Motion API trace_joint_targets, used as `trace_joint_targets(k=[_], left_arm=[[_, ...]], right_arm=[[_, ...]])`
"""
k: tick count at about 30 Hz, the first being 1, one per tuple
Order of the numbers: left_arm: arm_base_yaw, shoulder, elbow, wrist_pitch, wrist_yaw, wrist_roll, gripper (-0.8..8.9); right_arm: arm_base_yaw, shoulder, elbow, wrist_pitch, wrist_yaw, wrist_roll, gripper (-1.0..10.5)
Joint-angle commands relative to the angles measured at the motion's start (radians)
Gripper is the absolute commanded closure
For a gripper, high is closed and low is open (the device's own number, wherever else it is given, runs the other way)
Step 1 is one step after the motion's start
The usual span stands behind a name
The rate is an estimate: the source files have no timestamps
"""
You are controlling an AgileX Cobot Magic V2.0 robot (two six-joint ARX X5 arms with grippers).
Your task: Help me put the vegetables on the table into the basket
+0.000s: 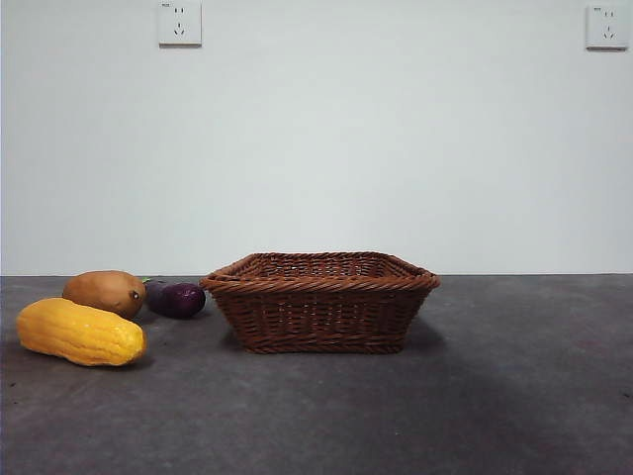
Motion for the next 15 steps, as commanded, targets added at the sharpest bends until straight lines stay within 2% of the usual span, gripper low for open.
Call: trace_joint_targets(k=[1, 9, 12, 15], left_arm=[[0.002, 0.031, 0.077, -0.082, 0.011, 0.064, 8.20], [0.002, 0.099, 0.274, -0.387, 0.034, 0.191, 8.20], [-0.002, 0.113, 0.306, -0.440, 0.036, 0.205, 8.20], [-0.010, 0.116, 0.307, -0.444, 0.060, 0.205, 8.21]], right_arm=[[0.000, 0.061, 0.097, -0.092, -0.021, -0.080, 9.6], [0.000, 0.226, 0.340, -0.344, -0.143, -0.158, 9.6], [0.000, 0.274, 0.400, -0.410, -0.209, -0.202, 9.6], [0.000, 0.314, 0.437, -0.441, -0.237, -0.223, 9.6]])
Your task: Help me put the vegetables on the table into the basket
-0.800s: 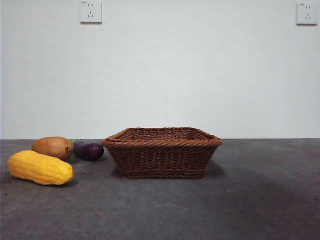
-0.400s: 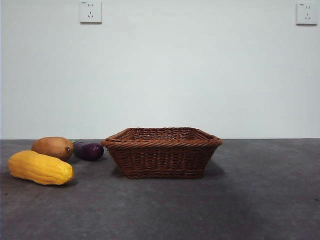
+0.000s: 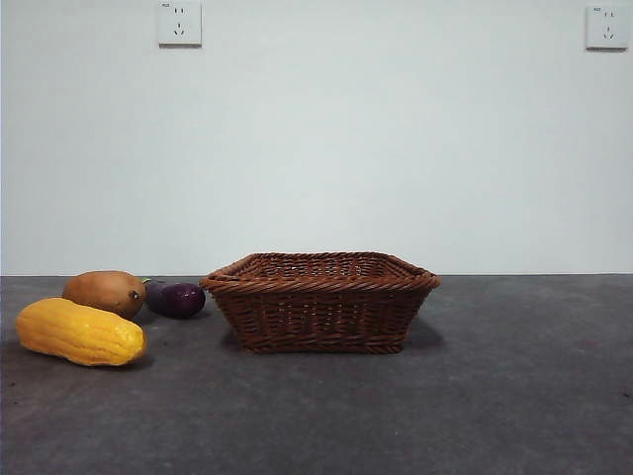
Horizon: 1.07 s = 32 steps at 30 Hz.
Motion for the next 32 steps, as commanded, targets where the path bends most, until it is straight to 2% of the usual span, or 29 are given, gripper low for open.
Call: trace_joint_targets(k=[1, 5, 6, 8, 9, 10, 11, 18, 21, 25, 32], left_arm=[[-0.009, 0.007, 0.000, -0.002, 0.014, 0.021, 8.21], [-0.011, 0.031, 0.000, -0.002, 0.014, 0.019, 7.90], [-0.011, 0.037, 0.000, -0.001, 0.014, 0.010, 6.92], [-0.011, 0.049, 0.000, 0.005, 0.014, 0.001, 3.22], [-0.011, 0.056, 0.000, 0.010, 0.014, -0.006, 1.99], [-0.011, 0.062, 0.002, 0.013, 0.014, -0.019, 1.73], [-0.011, 0.080, 0.014, 0.009, 0.014, -0.025, 1.73], [-0.011, 0.177, 0.119, -0.002, 0.014, -0.025, 1.75], [-0.011, 0.210, 0.131, 0.005, 0.013, -0.031, 1.75], [-0.011, 0.241, 0.131, 0.010, 0.013, -0.032, 1.75], [-0.011, 0.270, 0.131, 0.018, 0.013, -0.032, 1.76]], right_arm=[[0.000, 0.028, 0.019, -0.010, -0.012, -0.034, 9.5], [0.001, 0.059, 0.029, -0.023, -0.061, -0.038, 9.3], [0.001, 0.061, 0.030, -0.023, -0.077, -0.038, 8.7], [0.001, 0.061, 0.035, -0.021, -0.093, -0.037, 6.4], [0.001, 0.061, 0.037, -0.021, -0.093, -0.037, 5.3], [0.001, 0.061, 0.041, -0.023, -0.093, -0.036, 4.4], [0.001, 0.061, 0.043, -0.020, -0.093, -0.034, 4.0], [0.001, 0.113, 0.043, 0.016, -0.097, -0.005, 4.0], [0.001, 0.192, 0.056, 0.120, -0.130, 0.067, 4.0], [0.063, 0.387, 0.139, 0.220, -0.122, 0.119, 4.1], [0.255, 0.885, 0.451, 0.215, 0.037, 0.105, 4.1]])
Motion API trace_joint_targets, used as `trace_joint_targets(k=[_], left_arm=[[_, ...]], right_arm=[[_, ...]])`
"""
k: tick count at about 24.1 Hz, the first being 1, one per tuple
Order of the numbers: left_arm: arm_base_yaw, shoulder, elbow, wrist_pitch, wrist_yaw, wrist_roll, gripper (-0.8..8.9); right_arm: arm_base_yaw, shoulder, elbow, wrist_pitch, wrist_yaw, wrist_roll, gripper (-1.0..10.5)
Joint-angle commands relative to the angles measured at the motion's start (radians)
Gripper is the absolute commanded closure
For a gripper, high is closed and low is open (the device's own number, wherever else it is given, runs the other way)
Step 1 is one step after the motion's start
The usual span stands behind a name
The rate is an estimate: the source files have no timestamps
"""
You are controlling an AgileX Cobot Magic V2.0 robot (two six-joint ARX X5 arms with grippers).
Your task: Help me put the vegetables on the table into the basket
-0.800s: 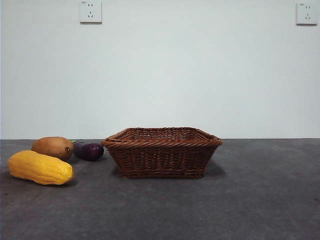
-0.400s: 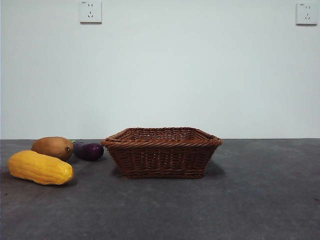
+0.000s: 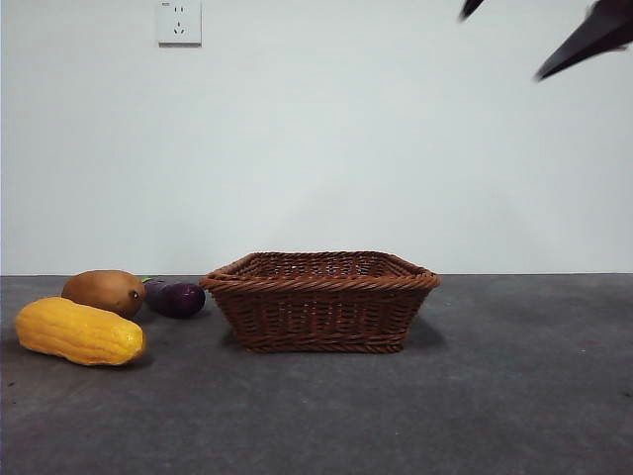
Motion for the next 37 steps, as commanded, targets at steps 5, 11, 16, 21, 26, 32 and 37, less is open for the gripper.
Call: trace_joint_targets(k=[5, 11, 16, 21, 26, 32, 37], left_arm=[[-0.002, 0.002, -0.002, 0.012, -0.001, -0.006, 1.76], [-0.002, 0.003, -0.002, 0.010, -0.004, -0.008, 1.76], [-0.002, 0.012, -0.002, 0.005, -0.004, -0.019, 1.76], [-0.002, 0.032, -0.002, 0.003, -0.008, -0.022, 1.76], [-0.002, 0.076, -0.002, 0.002, -0.008, -0.022, 1.76], [-0.004, 0.099, -0.002, 0.006, -0.006, 0.031, 1.76], [-0.018, 0.136, -0.002, 0.006, -0.007, -0.007, 1.88]], right_arm=[[0.094, 0.381, 0.229, 0.000, 0.099, 0.000, 4.1], [0.139, 0.622, 0.346, 0.000, 0.176, 0.002, 4.1], [0.157, 0.735, 0.351, 0.000, 0.217, 0.017, 4.1], [0.164, 0.780, 0.351, 0.007, 0.226, 0.020, 6.2], [0.175, 0.784, 0.351, 0.024, 0.217, 0.024, 8.6], [0.182, 0.787, 0.351, 0.041, 0.217, 0.028, 9.6], [0.180, 0.706, 0.351, 0.023, 0.218, -0.011, 9.6]])
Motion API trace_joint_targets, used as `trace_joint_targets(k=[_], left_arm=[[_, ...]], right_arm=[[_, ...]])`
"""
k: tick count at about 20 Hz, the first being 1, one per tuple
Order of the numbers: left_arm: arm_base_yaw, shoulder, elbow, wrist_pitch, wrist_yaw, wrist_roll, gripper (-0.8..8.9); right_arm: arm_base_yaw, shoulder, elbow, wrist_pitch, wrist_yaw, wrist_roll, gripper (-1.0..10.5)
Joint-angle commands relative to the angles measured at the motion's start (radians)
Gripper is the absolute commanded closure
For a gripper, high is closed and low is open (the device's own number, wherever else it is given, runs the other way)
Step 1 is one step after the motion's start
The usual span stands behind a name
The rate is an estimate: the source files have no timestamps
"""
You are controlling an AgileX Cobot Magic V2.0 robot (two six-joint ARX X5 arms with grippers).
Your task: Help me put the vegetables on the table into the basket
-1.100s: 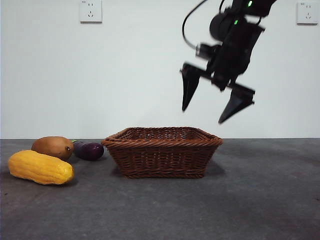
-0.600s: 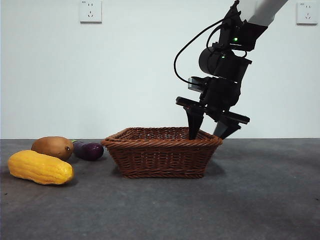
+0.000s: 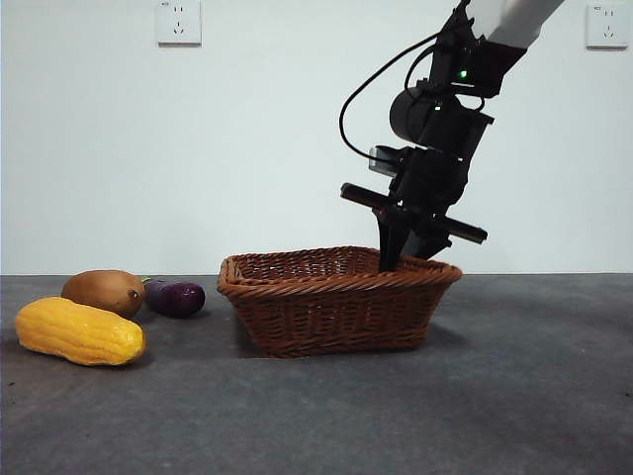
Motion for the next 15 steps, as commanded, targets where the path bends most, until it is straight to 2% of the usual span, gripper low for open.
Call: trace_joint_targets(k=[1, 5, 9, 13, 15], left_arm=[[-0.002, 0.026, -0.002, 0.007, 0.001, -0.040, 1.88], [-0.002, 0.132, -0.002, 0.021, -0.033, -0.110, 1.88], [-0.005, 0.297, -0.002, 0.093, -0.048, -0.242, 1.88], [-0.042, 0.452, -0.002, 0.124, -0.128, -0.353, 1.88], [-0.062, 0.513, -0.002, 0.148, -0.131, -0.417, 1.88]], right_arm=[[0.001, -0.099, -0.003, -0.010, 0.011, -0.074, 9.6], [-0.019, -0.362, -0.003, -0.016, 0.011, -0.103, 9.6], [-0.027, -0.605, -0.003, -0.016, 0.011, -0.114, 9.6], [-0.027, -0.731, -0.002, -0.063, 0.011, -0.136, 9.6], [-0.027, -0.757, -0.002, -0.091, 0.011, -0.145, 9.6]])
